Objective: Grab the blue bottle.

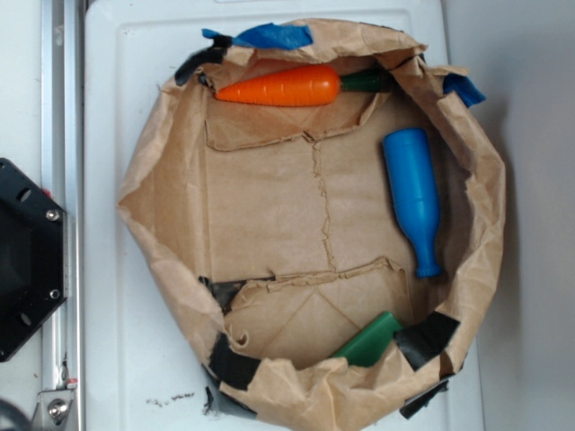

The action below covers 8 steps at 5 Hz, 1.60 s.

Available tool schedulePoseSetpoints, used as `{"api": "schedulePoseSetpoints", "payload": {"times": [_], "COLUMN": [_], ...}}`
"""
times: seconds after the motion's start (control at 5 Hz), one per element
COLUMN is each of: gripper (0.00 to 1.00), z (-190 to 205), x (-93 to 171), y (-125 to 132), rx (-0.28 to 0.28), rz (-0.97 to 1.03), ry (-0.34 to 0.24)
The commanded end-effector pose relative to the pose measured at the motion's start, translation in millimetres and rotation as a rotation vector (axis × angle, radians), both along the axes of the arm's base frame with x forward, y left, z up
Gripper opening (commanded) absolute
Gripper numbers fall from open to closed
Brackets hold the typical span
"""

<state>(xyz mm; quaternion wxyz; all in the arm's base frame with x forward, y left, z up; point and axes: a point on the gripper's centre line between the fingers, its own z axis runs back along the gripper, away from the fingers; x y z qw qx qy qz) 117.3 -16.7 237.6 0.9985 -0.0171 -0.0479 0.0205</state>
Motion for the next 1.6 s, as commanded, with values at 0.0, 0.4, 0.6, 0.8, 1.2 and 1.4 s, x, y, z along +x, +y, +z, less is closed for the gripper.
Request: {"api": "schedulePoseSetpoints", "payload": {"times": [0.0, 0.4, 0.6, 0.8, 1.2, 1.4], "gripper": [1.0, 1.0, 1.0, 1.0, 1.0, 1.0], "z": [0.0, -27.4, -45.6, -64.0, -87.9, -102.1], "x": [0.0, 76.3, 100.7, 114.8, 132.3, 143.5], "y": [0.0, -9.7, -6.1, 11.9, 20.9, 18.7], "rx": [0.0, 0.035, 0.097, 0.12, 0.327, 0.32], "rz": [0.0, -0.068, -0.299, -0.548, -0.719, -0.746], "ry": [0.0, -0.079, -0.132, -0.18, -0.313, -0.29]}}
